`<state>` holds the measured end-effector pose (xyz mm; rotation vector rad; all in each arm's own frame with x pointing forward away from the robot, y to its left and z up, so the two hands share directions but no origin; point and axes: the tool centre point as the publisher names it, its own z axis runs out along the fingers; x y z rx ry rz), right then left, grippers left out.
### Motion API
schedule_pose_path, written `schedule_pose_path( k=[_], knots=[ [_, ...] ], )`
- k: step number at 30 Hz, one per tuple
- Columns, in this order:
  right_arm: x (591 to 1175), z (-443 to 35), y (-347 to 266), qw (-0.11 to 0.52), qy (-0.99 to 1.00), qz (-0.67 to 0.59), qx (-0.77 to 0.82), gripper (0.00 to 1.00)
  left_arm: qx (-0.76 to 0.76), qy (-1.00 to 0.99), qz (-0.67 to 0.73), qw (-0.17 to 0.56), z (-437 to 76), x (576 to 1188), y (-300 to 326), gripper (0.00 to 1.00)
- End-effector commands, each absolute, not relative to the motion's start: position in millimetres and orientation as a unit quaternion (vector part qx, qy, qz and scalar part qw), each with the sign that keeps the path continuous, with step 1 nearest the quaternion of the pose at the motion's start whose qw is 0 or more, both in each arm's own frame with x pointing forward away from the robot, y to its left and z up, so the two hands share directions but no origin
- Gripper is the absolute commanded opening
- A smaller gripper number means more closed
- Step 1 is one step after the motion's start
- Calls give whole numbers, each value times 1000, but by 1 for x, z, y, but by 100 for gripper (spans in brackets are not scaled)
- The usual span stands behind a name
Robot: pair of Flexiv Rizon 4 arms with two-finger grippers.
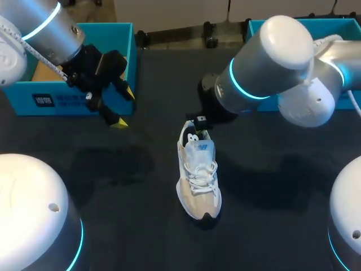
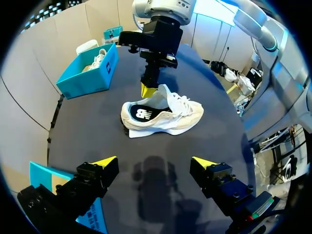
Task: Take the shoe out of the shoebox, open the shoe tongue, remove and reinsert the insole, then place the shoe into the shoebox
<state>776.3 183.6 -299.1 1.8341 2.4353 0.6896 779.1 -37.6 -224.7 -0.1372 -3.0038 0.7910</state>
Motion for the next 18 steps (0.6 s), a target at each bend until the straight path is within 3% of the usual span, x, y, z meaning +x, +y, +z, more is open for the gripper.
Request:
schedule_pose_path(
  k=[1, 18],
  knots=[
    [777, -305, 191, 53, 776, 181, 602, 0, -47, -966, 253, 18, -220, 781, -35, 100],
    [774, -337, 191, 35, 767, 137, 626, 0, -53, -966, 254, 10, -214, 783, -31, 100]
  ],
)
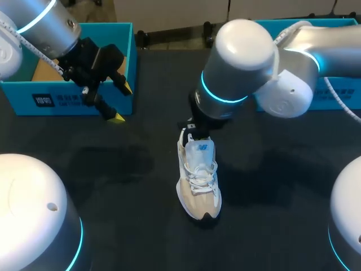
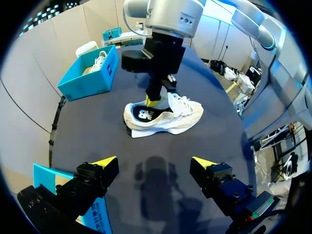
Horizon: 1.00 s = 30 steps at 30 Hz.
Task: Take the shoe out of the shoebox, open the shoe tongue, remove and reinsert the insole, then place the shoe into the shoebox
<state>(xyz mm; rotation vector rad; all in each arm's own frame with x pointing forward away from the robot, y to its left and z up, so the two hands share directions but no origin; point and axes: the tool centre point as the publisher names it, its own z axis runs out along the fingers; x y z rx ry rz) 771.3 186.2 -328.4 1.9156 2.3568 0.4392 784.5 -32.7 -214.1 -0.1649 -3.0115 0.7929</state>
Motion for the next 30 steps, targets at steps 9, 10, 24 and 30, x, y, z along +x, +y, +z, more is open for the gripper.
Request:
schedule_pose_path(
  k=[9, 10, 24, 30],
  knots=[
    [777, -357, 190, 39, 766, 128, 629, 0, -53, -966, 254, 10, -214, 783, -31, 100],
    [777, -359, 190, 42, 766, 131, 628, 0, -53, -966, 254, 10, -214, 783, -31, 100],
    [781, -387, 189, 65, 768, 118, 627, 0, -53, -966, 254, 10, -214, 783, -31, 100],
    [785, -369, 188, 85, 765, 122, 626, 0, -53, -966, 254, 10, -214, 783, -31, 100]
  ],
)
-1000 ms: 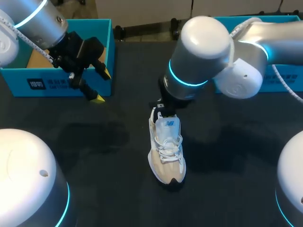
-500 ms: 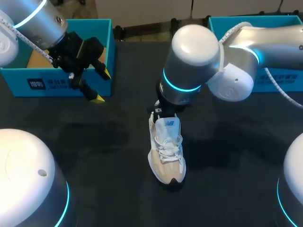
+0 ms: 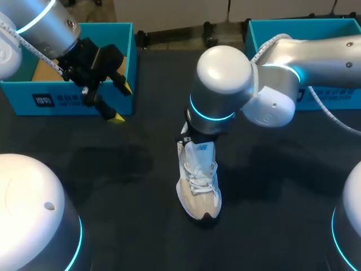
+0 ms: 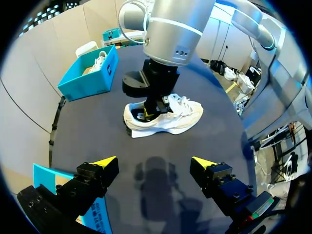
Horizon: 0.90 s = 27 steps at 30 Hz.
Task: Take the shoe out of the shoebox, open the shoe tongue, remove and reinsert the insole, then place the shoe into the shoebox
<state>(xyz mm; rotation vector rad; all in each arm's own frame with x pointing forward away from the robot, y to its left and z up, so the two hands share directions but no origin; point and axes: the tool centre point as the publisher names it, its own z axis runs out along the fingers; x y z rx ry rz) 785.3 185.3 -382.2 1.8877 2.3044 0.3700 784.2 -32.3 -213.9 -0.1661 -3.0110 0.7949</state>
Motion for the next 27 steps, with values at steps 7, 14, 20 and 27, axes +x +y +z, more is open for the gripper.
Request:
schedule_pose_path(
  k=[7, 14, 20, 27],
  knots=[
    [801, -356, 191, 102, 771, 132, 615, 0, -53, -966, 254, 10, -214, 783, -31, 100],
    [814, -376, 199, 83, 773, 140, 613, 0, -53, -966, 254, 10, -214, 783, -31, 100],
    [811, -396, 195, 67, 770, 127, 622, 0, -53, -966, 254, 10, -214, 783, -31, 100],
    [806, -392, 189, 74, 764, 124, 629, 0, -53, -966, 254, 10, -214, 783, -31, 100]
  ],
)
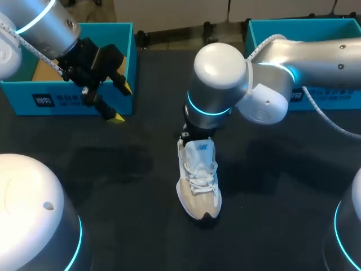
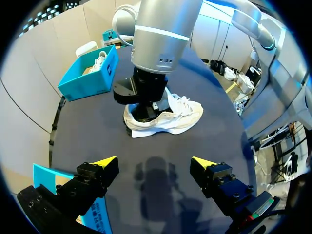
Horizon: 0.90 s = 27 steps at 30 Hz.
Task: Take the shoe out of the shoebox, open the shoe tongue, remove and reinsert the insole, then place the shoe into the shoebox
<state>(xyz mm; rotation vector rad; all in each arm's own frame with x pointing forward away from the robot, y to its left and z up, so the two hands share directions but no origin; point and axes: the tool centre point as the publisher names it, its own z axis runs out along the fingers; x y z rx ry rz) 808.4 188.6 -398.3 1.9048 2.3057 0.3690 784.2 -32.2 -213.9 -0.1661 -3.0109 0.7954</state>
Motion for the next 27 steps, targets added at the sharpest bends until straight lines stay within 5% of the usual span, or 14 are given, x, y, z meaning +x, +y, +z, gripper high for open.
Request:
schedule_pose_path(
  k=[1, 27],
  knots=[
    [806, -390, 189, 78, 764, 123, 628, 0, -53, -966, 254, 10, -214, 783, -31, 100],
    [808, -408, 189, 68, 771, 59, 630, 0, -53, -966, 254, 10, -214, 783, -31, 100]
  ],
)
